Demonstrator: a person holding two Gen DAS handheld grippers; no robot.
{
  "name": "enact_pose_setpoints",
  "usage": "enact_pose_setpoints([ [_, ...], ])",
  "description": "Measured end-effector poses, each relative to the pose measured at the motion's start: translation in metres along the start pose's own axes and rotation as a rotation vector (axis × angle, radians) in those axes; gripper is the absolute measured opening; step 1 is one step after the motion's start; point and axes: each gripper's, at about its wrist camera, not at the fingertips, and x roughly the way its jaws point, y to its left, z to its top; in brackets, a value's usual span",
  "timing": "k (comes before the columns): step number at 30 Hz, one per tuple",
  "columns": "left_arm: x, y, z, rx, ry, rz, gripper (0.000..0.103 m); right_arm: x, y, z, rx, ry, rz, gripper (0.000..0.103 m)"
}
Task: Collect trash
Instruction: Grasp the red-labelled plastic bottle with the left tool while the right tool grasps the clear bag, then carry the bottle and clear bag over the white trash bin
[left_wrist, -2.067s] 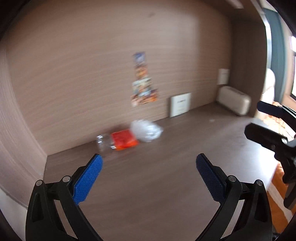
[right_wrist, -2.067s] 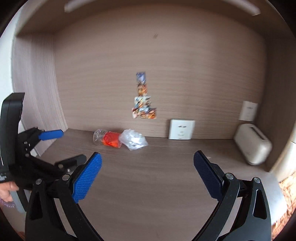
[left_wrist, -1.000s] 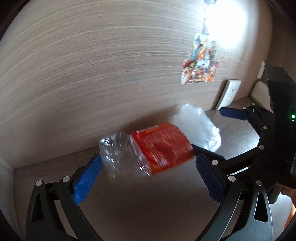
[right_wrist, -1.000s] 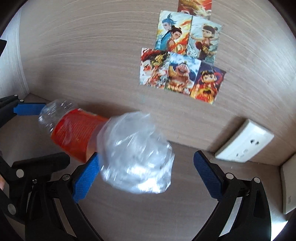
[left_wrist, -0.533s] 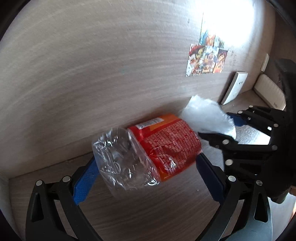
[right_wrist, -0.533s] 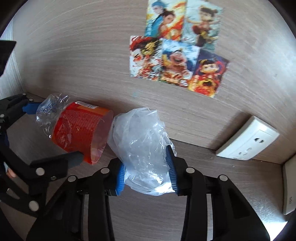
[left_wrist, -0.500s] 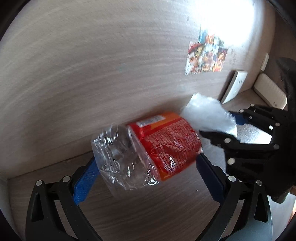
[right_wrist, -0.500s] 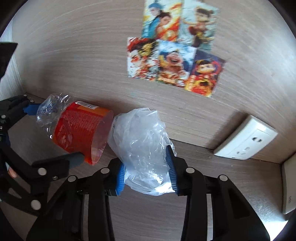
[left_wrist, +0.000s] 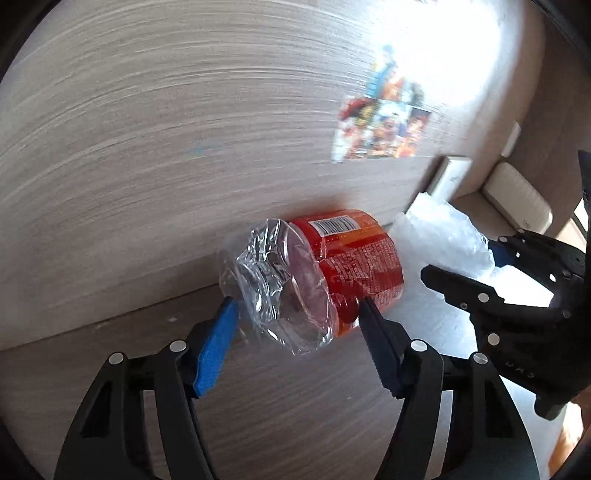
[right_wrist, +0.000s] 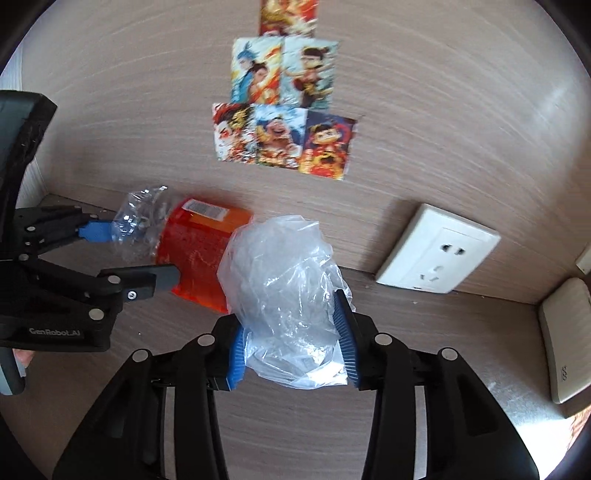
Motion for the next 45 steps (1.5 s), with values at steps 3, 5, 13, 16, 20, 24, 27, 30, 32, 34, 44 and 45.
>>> enact_pose_setpoints([
  [3,0.001,0.001,0.002,-0.012,0.018,-0.032,0.066,-0.013,-0.004,-0.001,0.019,-0.008,-0.016,0.044],
  [5,0.001,0.002,0.002,-0.022,0.023,-0.062,0.066,-0.021,-0.009,-0.003,0.035,-0.015,-0.028,0.044],
  [13,-0.008,-0.002,-0.003,-0.04,0.002,-0.11,0.052,-0.051,-0.023,-0.009,0.076,-0.032,-0.066,0.044],
  [16,-0.019,0.004,-0.008,-0.047,0.0,-0.129,0.038,-0.057,-0.029,-0.011,0.095,-0.041,-0.074,0.044],
  [20,-0.034,-0.004,-0.008,-0.025,-0.009,-0.112,0.038,-0.068,-0.036,-0.011,0.115,-0.054,-0.081,0.044],
  [24,-0.035,-0.009,-0.011,0.011,0.003,-0.099,0.038,-0.072,-0.039,-0.014,0.118,-0.059,-0.088,0.044],
  [27,-0.051,-0.01,-0.014,0.009,-0.022,-0.095,0.038,-0.083,-0.038,-0.017,0.122,-0.07,-0.099,0.044],
  [30,-0.076,-0.019,-0.015,0.038,-0.051,-0.095,0.038,-0.105,-0.039,-0.022,0.134,-0.092,-0.114,0.044],
  [32,-0.091,-0.03,-0.015,0.065,-0.065,-0.095,0.038,-0.123,-0.042,-0.026,0.147,-0.108,-0.126,0.044],
  [34,-0.11,-0.039,-0.015,0.091,-0.08,-0.106,0.038,-0.146,-0.046,-0.032,0.168,-0.127,-0.142,0.044],
  [44,-0.15,-0.181,-0.022,0.306,-0.132,-0.254,0.038,-0.264,-0.082,-0.098,0.289,-0.209,-0.28,0.044],
  [45,-0.15,-0.197,-0.026,0.325,-0.133,-0.273,0.038,-0.274,-0.085,-0.108,0.305,-0.213,-0.296,0.044],
])
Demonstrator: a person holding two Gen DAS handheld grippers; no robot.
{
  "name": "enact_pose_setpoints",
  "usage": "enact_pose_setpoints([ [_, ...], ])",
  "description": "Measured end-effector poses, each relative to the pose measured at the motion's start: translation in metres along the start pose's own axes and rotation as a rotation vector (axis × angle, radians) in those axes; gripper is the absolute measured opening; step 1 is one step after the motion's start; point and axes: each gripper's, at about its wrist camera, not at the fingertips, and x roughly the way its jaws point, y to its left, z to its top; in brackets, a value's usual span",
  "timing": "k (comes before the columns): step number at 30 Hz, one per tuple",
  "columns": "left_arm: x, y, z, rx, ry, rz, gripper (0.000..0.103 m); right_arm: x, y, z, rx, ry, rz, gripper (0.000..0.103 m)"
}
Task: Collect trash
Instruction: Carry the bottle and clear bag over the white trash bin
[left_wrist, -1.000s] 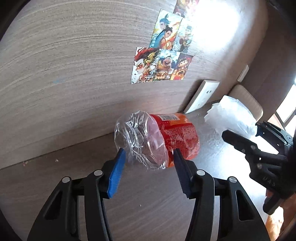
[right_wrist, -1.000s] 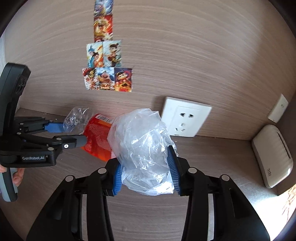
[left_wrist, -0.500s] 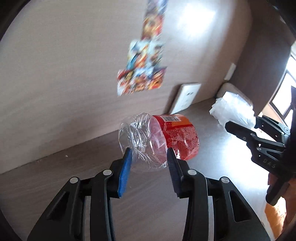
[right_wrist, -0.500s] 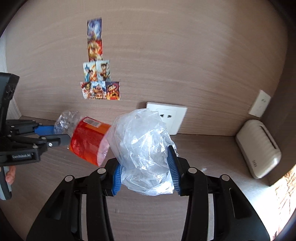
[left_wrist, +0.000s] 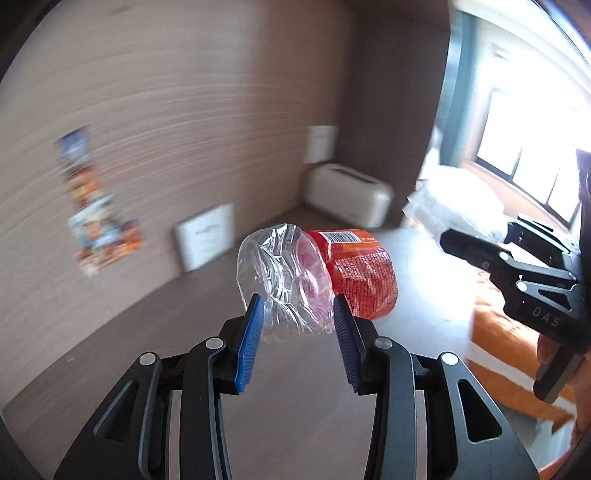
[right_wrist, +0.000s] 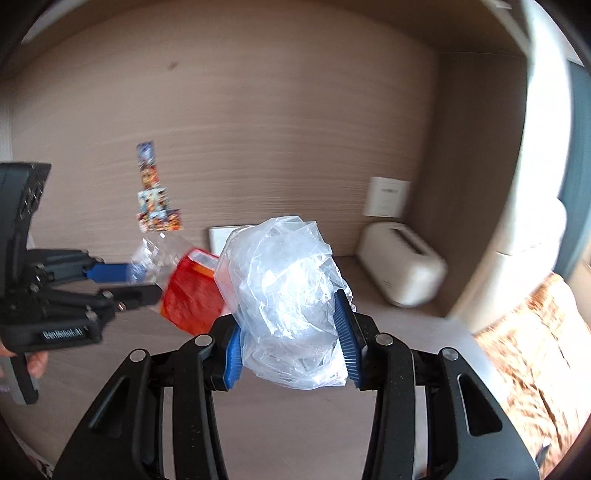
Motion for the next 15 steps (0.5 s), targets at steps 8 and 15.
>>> enact_pose_setpoints([
  [8,0.032,-0.143,0.001,0.123,0.037,-0.201,0.038,-0.086,-0.083,-0.055,0.123,0.007,-0.175,0.044],
  [15,0.061,-0.253,-0.018,0.223,0.106,-0.327,0.038,-0.141,-0.141,-0.11,0.227,0.044,-0.287,0.045],
])
